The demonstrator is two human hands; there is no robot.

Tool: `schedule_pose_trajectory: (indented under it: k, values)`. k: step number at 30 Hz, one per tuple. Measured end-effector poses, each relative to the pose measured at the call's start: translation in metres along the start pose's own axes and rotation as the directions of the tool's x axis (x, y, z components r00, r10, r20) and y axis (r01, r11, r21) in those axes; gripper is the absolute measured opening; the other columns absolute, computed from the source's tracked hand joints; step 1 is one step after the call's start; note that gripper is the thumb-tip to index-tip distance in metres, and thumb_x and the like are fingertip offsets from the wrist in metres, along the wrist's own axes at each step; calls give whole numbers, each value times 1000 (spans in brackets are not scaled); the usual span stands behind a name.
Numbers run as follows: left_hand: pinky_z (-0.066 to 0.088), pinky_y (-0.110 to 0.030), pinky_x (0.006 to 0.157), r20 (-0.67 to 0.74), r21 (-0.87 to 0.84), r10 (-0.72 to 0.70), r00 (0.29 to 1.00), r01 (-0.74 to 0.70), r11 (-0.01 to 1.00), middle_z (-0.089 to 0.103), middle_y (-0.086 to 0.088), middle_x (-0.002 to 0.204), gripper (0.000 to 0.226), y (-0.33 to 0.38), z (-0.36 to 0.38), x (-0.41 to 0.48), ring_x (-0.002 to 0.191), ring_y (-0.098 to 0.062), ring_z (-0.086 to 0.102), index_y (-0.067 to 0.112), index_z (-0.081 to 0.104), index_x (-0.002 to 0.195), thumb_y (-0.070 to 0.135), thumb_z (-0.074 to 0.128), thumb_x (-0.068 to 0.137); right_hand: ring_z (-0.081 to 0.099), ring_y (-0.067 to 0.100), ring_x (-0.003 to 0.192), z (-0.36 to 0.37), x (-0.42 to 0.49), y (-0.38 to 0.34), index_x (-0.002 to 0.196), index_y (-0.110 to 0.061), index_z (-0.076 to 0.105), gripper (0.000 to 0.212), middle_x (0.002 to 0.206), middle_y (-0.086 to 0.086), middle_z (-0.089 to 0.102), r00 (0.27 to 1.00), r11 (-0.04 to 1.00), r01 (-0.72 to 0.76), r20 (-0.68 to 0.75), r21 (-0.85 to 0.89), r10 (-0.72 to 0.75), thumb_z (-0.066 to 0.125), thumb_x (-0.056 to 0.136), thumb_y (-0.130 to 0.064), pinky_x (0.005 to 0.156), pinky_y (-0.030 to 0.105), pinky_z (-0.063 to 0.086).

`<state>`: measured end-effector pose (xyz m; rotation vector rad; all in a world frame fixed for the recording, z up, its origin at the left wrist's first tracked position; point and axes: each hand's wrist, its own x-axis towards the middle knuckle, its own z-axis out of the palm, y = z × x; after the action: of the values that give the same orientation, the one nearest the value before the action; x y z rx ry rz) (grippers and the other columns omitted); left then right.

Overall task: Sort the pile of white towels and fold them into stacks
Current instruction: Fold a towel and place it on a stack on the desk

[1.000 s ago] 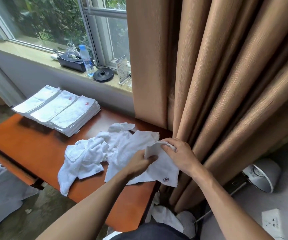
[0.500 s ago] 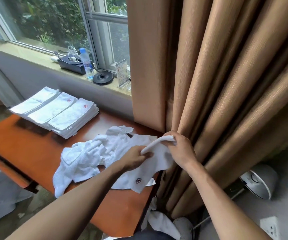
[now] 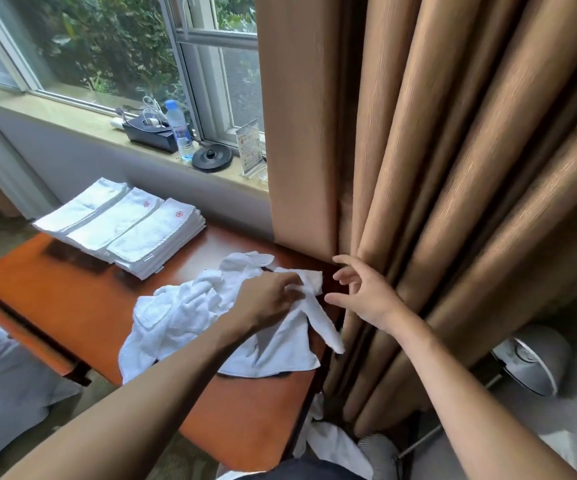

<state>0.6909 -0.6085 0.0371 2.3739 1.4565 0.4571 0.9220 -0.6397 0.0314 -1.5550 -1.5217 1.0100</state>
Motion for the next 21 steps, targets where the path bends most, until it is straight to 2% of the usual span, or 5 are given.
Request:
schedule_pose_trajectory:
  k: [3, 8, 12, 17, 21]
  values:
    - [54, -39, 81, -4, -41, -3, 1000, 2, 999, 74, 4, 105, 18, 10, -7, 2, 100, -20, 66, 30, 72, 109, 40, 63, 96, 63, -6, 109, 33, -1, -7, 118, -44, 65, 57, 117, -18, 71, 981, 995, 76, 181, -63, -64, 90, 73, -20, 87, 12, 44]
    - [50, -35, 77, -17, -110, 29, 999, -30, 993, 67, 10, 95, 26, 8, -17, 3, 95, -17, 63, 28, 68, 105, 47, 73, 88, 67, 10, 92, 47, 1, -11, 102, -31, 73, 22, 95, -12, 74, 992, 982, 102, 92, -157, -89, 73, 89, -13, 82, 31, 51]
    - [51, -41, 83, 85, -190, -68, 994, 83, 978, 65, 11, 95, 42, -17, -23, -9, 95, -19, 62, 26, 63, 105, 49, 71, 71, 61, 7, 92, 40, -4, -15, 88, -36, 65, 38, 92, -16, 70, 989, 965, 131, 98, -228, -111, 53, 96, -1, 80, 24, 44]
    - [55, -30, 73, 42, -571, -211, 976, 197, 797, 72, 12, 82, 16, -29, -18, -18, 80, -7, 67, 21, 73, 88, 23, 71, 73, 60, -10, 83, 33, -11, -12, 84, -47, 69, 45, 85, -26, 69, 997, 998, 39, 67, -39, -36, 54, 98, -7, 74, 10, 43]
    - [45, -19, 64, -39, -572, -117, 992, 74, 817, 64, 19, 73, 5, -9, -22, -15, 68, 3, 57, 29, 69, 83, 26, 69, 85, 62, 16, 82, 44, -10, -18, 93, -28, 69, 4, 85, -8, 69, 999, 1000, 23, 28, 19, -23, 68, 97, -26, 77, 33, 49]
